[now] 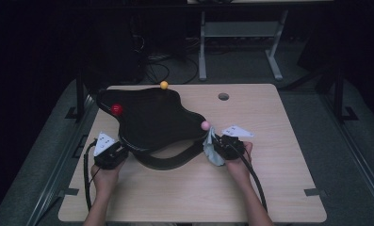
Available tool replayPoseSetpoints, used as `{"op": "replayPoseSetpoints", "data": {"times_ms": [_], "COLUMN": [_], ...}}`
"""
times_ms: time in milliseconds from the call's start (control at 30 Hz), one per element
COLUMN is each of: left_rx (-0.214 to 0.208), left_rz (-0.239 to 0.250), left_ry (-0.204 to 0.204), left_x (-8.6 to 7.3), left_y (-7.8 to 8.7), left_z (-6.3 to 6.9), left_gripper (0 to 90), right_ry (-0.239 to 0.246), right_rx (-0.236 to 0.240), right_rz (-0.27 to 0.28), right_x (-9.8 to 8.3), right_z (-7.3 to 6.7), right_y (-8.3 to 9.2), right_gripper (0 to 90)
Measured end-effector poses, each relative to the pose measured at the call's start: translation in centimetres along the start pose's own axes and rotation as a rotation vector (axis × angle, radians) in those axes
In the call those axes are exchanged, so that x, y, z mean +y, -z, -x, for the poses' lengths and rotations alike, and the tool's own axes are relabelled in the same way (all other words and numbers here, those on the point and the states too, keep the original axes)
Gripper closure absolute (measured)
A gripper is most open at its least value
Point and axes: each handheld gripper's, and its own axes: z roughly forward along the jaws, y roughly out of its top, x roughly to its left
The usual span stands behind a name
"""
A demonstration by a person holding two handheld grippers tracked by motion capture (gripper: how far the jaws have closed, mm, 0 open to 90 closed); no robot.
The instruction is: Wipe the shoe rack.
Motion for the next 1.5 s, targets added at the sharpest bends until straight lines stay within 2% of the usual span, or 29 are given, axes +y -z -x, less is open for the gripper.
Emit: {"op": "replayPoseSetpoints", "data": {"times_ms": [167,300,467,533,667,800,833,867,967,1000,1067,1200,1267,1433,1467,1500], "left_rx": [0.005,0.005,0.005,0.004,0.0,-0.005,-0.006,-0.007,-0.007,-0.007,-0.008,-0.011,-0.015,-0.02,-0.022,-0.024], "left_rz": [0.001,0.001,0.0,0.0,-0.001,0.0,-0.001,-0.003,-0.004,-0.004,-0.003,-0.004,-0.005,-0.006,-0.008,-0.008], "left_ry": [0.001,0.001,0.0,0.0,-0.001,-0.002,0.0,-0.001,-0.001,-0.001,-0.001,0.0,0.002,-0.002,-0.002,-0.002], "left_x": [0.0,0.0,0.0,0.0,0.0,0.0,0.0,0.0,0.0,0.0,0.0,0.0,0.0,0.0,0.1,0.1], "left_y": [0.0,0.0,0.0,0.0,0.0,0.0,0.0,0.0,0.0,0.0,0.0,0.0,0.0,0.1,0.1,0.1], "left_z": [0.1,0.1,0.1,0.1,0.1,0.1,0.1,0.0,0.0,0.1,0.0,0.0,0.0,0.1,0.1,0.1], "left_gripper": [76.0,76.0,75.9,75.9,76.0,76.0,76.0,75.9,75.9,75.9,75.9,75.7,75.6,75.6,75.6,75.7], "right_ry": [-0.021,-0.01,0.029,0.042,0.031,0.043,0.051,0.051,0.061,0.038,0.013,0.035,0.014,0.021,0.029,0.011], "right_rx": [0.01,0.052,0.097,0.092,0.068,0.074,0.081,0.08,0.061,0.046,0.052,0.038,0.053,0.046,0.037,0.003], "right_rz": [-0.042,-0.012,0.025,0.017,-0.066,-0.037,-0.018,-0.024,-0.052,-0.099,-0.088,-0.061,-0.048,-0.05,-0.054,-0.065], "right_x": [-1.4,-1.8,-0.9,-0.8,-1.7,-1.0,-0.2,-0.1,-0.4,-1.3,-1.6,-1.7,-1.7,-1.7,-1.6,-1.6], "right_z": [-0.2,-1.5,-3.0,-3.2,-2.8,-3.5,-4.0,-4.0,-3.7,-3.1,-2.7,-2.5,-2.0,-1.3,-1.0,0.3], "right_y": [-0.4,0.5,1.0,0.6,-1.2,-1.1,-1.1,-1.2,-1.8,-2.5,-2.2,-1.2,-0.7,0.4,0.7,1.9], "right_gripper": [81.1,80.6,80.5,80.4,80.5,80.5,80.4,80.5,80.5,80.5,80.4,80.4,80.3,80.3,80.3,80.4]}}
